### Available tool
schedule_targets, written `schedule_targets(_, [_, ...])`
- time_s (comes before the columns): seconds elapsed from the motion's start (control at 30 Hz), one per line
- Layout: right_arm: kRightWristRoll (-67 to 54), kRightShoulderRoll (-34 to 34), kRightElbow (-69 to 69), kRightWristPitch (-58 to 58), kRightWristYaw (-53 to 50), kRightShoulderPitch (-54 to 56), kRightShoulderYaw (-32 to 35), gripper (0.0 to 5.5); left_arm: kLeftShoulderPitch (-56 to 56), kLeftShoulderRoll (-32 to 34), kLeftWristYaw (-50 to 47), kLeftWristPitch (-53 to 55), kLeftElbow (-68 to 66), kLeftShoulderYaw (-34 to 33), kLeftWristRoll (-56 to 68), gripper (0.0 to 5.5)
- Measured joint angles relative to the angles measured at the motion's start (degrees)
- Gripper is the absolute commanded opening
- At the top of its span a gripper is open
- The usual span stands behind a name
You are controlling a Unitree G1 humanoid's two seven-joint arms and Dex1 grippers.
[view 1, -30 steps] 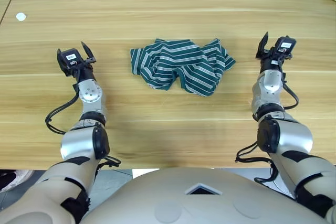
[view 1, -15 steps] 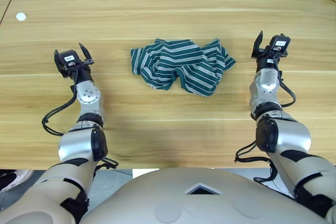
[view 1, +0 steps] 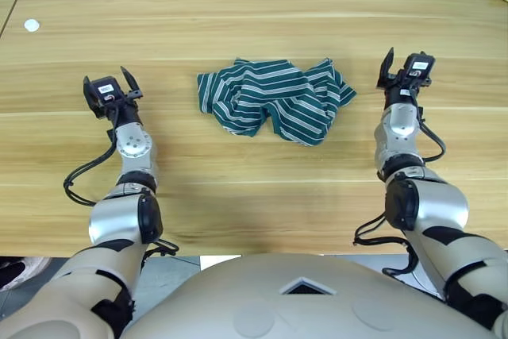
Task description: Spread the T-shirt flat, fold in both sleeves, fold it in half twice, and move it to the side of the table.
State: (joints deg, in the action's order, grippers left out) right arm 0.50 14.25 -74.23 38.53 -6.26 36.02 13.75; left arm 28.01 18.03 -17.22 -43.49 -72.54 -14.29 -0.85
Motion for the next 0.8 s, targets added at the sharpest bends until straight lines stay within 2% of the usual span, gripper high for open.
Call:
schedule_targets(0.27, [2.11, -4.3, -0.56, -3.2, 0.1, 4.4, -2.47, 3.35, -5.08, 2.43, -1.47, -2.68, 0.21, -3.03, 1.17, 4.05])
schedule_targets(0.7, [4.12, -1.41, -0.54, -0.77, -3.25, 2.45, -3.38, 3.35, -0.89, 0.37, 2.24, -2.52, 0.23, -2.07, 1.13, 4.05])
schedule_targets(0.8, [5.43, -1.1, -0.34, 0.66, -6.03, 2.11, -3.96, 3.35, -1.04, -0.42, 4.55, -6.81, 0.83, -0.77, 0.3, 4.05])
